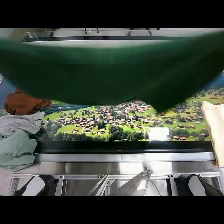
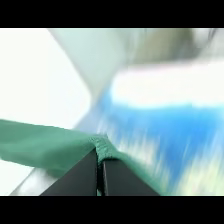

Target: Fold the shirts.

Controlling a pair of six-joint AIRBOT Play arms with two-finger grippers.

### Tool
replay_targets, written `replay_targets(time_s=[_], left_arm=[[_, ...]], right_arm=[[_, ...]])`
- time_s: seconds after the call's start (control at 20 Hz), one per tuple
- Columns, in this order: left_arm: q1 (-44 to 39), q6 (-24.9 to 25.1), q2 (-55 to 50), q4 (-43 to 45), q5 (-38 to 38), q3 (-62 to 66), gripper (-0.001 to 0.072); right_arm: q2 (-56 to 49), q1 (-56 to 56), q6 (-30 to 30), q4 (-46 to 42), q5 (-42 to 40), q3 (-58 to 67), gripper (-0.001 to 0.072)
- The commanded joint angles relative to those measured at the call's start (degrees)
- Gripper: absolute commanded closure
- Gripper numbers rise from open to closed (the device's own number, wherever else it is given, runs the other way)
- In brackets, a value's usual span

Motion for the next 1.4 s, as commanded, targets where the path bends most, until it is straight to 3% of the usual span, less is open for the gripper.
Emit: replay_targets(time_s=[0.0,0.1,0.2,0.45,0.7,0.85,1.05,1.2,1.35], left_arm=[[13.6,1.0,9.1,-15.3,2.2,7.2,0.0685],[15.3,1.1,9.3,-13.6,3.7,11.6,0.0684],[12.5,0.0,5.9,-3.8,4.5,16.4,0.0685],[-9.7,-0.8,-6.6,26.6,10.7,23.3,0.0685],[-27.8,-1.0,-24.7,47.5,22.6,29.4,0.0685],[-33.2,-4.8,-40.5,55.6,25.4,39.8,0.0685],[-34.6,-10.7,-59.9,58.6,28.0,52.6,0.0685],[-33.2,-10.6,-63.8,58.5,34.5,47.1,0.0685],[-32.6,-7.6,-65.1,58.8,34.4,42.9,0.0687]], right_arm=[[7.7,-5.2,-2.0,6.5,-9.3,7.4,0.0690],[8.6,-5.2,-2.1,5.9,-10.5,8.9,0.0690],[8.2,-5.1,-1.9,2.4,-9.6,8.8,0.0690],[2.9,4.2,0.4,-11.0,-8.1,1.8,0.0690],[-5.8,19.2,-0.4,-23.8,-25.0,-16.1,0.0691],[-19.1,23.0,-5.0,-21.7,-33.6,-18.5,0.0691],[-39.2,23.1,-16.4,-6.1,-35.5,-15.3,0.0691],[-52.6,22.6,-17.1,-2.3,-30.5,-7.5,0.0691],[-60.0,22.6,-16.4,-3.4,-28.0,-1.5,0.0691]])
